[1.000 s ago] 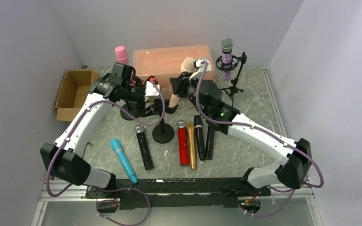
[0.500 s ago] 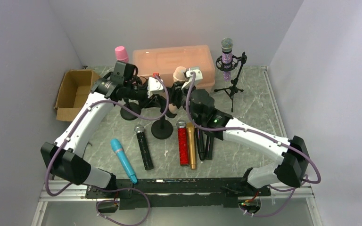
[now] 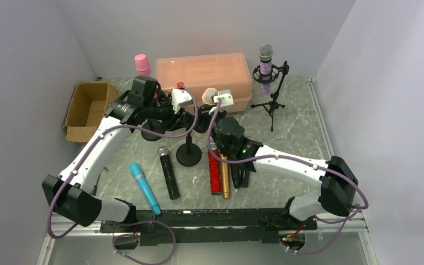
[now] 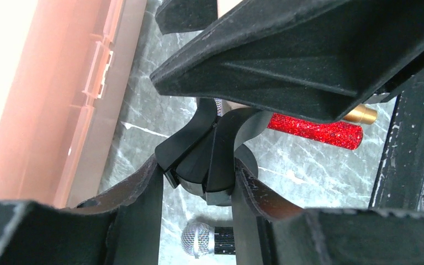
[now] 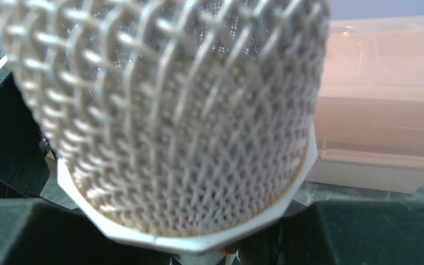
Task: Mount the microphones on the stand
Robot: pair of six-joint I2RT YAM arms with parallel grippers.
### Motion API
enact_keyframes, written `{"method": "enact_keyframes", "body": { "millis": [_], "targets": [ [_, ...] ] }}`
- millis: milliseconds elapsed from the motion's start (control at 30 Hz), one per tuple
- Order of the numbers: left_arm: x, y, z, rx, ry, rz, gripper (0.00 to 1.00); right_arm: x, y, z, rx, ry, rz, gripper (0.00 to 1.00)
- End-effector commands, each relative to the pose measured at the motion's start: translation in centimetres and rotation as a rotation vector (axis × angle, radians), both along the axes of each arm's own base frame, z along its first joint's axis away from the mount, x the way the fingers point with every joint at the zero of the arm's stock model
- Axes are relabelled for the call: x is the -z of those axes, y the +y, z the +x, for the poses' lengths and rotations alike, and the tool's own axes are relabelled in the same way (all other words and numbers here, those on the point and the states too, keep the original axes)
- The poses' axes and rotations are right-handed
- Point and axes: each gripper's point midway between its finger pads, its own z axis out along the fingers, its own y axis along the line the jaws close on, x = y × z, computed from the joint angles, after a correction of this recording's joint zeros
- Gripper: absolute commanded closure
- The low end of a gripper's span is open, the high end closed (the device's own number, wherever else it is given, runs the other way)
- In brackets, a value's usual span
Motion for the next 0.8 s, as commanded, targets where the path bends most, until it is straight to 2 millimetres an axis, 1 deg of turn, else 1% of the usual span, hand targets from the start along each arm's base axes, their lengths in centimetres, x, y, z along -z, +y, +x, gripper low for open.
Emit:
{"method": "enact_keyframes", "body": {
  "millis": [0, 33, 67, 100, 133, 167, 233, 267, 300, 433, 567, 633, 700, 767],
  "targets": [
    [2.0, 0.5, -0.7, -0.101, 0.116, 0.007, 0.97, -2.4, -0.1, -0.6, 0.012, -0.048, 0.109, 1.0],
    [2.2, 0.4, -0.9, -0.109, 0.136, -0.001, 0.93, -2.4, -0.2, -0.6, 0.013, -0.045, 0.11, 1.0],
    [2.2, 0.4, -1.1, -0.114, 0.147, -0.005, 0.85, -2.4, -0.2, -0.7, 0.008, -0.039, 0.111, 1.0],
    [2.2, 0.4, -1.3, -0.114, 0.154, -0.009, 0.76, -2.3, -0.1, -0.7, 0.003, -0.034, 0.11, 1.0],
    [2.0, 0.4, -1.4, -0.116, 0.158, -0.012, 0.58, -2.1, 0.0, -0.8, -0.005, -0.025, 0.104, 0.98],
    [1.7, 0.4, -1.6, -0.11, 0.153, -0.02, 0.39, -2.0, 0.2, -1.0, -0.024, -0.016, 0.105, 0.93],
    [0.9, 0.2, -2.3, -0.064, 0.125, -0.037, 0.09, -2.0, 0.6, -1.4, -0.057, 0.0, 0.105, 0.85],
    [0.4, 0.1, -2.6, -0.043, 0.104, -0.045, 0.02, -2.1, 0.6, -1.6, -0.073, 0.009, 0.106, 0.81],
    [-0.1, 0.1, -2.9, -0.023, 0.083, -0.052, 0.01, -2.1, 0.6, -1.8, -0.091, 0.014, 0.105, 0.78],
    [-1.4, 0.3, -3.9, 0.069, 0.014, -0.032, 0.01, -2.4, 0.6, -2.7, -0.184, 0.045, 0.118, 0.56],
    [-2.3, 0.3, -4.1, 0.15, -0.094, -0.021, 0.01, -3.5, -0.3, -3.2, -0.228, 0.058, 0.131, 0.39],
    [-2.5, 0.1, -4.2, 0.192, -0.115, -0.015, 0.01, -4.4, -0.6, -3.3, -0.241, 0.058, 0.135, 0.31],
    [-2.4, -0.1, -4.4, 0.232, -0.124, -0.016, 0.01, -5.0, -0.7, -3.5, -0.254, 0.061, 0.126, 0.27],
    [-2.2, -0.3, -4.6, 0.262, -0.13, -0.023, 0.01, -5.7, -0.7, -3.8, -0.267, 0.055, 0.12, 0.26]
  ]
}}
